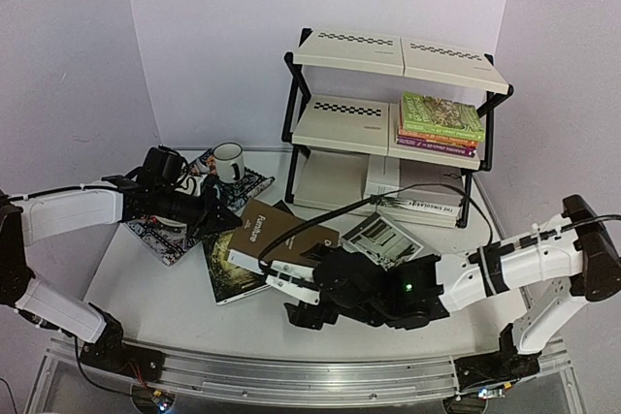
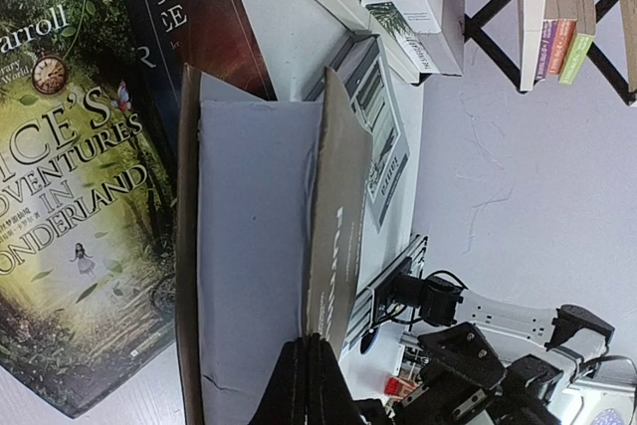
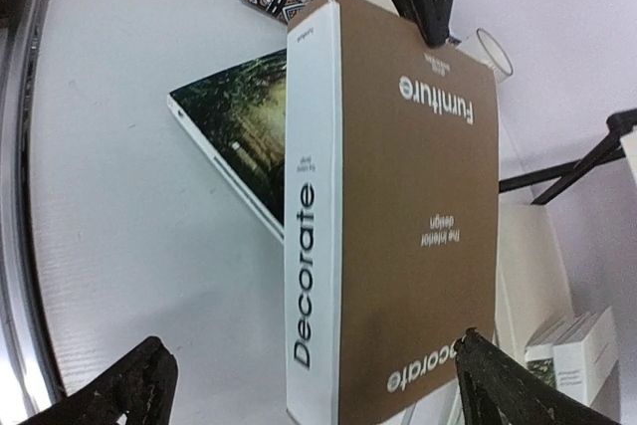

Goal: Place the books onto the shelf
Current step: Pass from the left arm to the right

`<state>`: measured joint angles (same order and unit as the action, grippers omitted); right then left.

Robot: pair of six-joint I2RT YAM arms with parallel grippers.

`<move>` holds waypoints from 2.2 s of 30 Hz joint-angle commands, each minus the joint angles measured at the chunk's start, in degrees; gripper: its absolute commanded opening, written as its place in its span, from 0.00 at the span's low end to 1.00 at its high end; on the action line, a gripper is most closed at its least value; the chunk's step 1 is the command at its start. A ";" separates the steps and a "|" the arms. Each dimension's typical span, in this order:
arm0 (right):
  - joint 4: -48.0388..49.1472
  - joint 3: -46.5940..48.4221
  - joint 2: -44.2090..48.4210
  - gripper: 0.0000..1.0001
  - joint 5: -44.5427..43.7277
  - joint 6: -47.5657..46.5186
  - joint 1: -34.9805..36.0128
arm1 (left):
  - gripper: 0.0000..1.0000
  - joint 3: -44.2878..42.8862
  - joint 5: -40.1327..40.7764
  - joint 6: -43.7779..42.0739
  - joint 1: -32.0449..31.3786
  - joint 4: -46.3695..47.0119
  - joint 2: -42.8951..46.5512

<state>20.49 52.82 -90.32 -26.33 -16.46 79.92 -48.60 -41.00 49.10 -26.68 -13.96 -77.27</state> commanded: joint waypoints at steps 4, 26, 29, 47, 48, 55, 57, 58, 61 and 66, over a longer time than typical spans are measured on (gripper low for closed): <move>6.87 9.38 -9.91 0.95 -14.86 -13.02 2.89 | 0.00 1.14 -2.80 3.81 0.22 2.44 4.65; 15.01 17.70 -23.39 0.67 -28.88 -33.25 5.17 | 0.00 3.25 -3.06 7.52 0.22 2.42 7.02; 16.00 18.11 -24.55 0.77 -30.20 -35.54 5.24 | 0.00 3.25 -3.25 7.73 0.23 2.43 7.30; 29.02 16.05 -24.10 0.36 -35.83 -46.68 5.42 | 0.07 3.42 -3.12 8.09 0.20 2.43 9.24; 29.46 15.89 -23.79 0.35 -35.99 -47.22 5.42 | 0.09 3.42 -3.10 8.02 0.22 2.42 9.35; 34.13 14.72 -21.74 0.36 -36.75 -53.39 5.42 | 0.55 1.80 -0.41 5.64 0.22 0.54 12.33; 35.00 14.24 -20.78 0.35 -36.85 -55.03 5.38 | 0.63 -0.03 2.11 4.05 0.24 -1.83 13.92; 35.38 13.95 -20.20 0.35 -36.81 -55.81 5.30 | 0.66 -1.14 3.21 3.27 0.28 -3.24 14.58; 35.82 13.32 -18.32 0.36 -36.65 -57.97 4.70 | 0.67 -5.22 6.43 0.71 0.53 -8.09 15.42; 35.94 12.70 -15.40 0.36 -36.15 -61.09 2.20 | 0.68 -11.55 10.81 -1.34 0.84 -14.15 17.01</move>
<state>51.71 65.36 -111.62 -60.44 -73.81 84.27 -53.56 -35.09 51.27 -26.23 -22.67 -62.71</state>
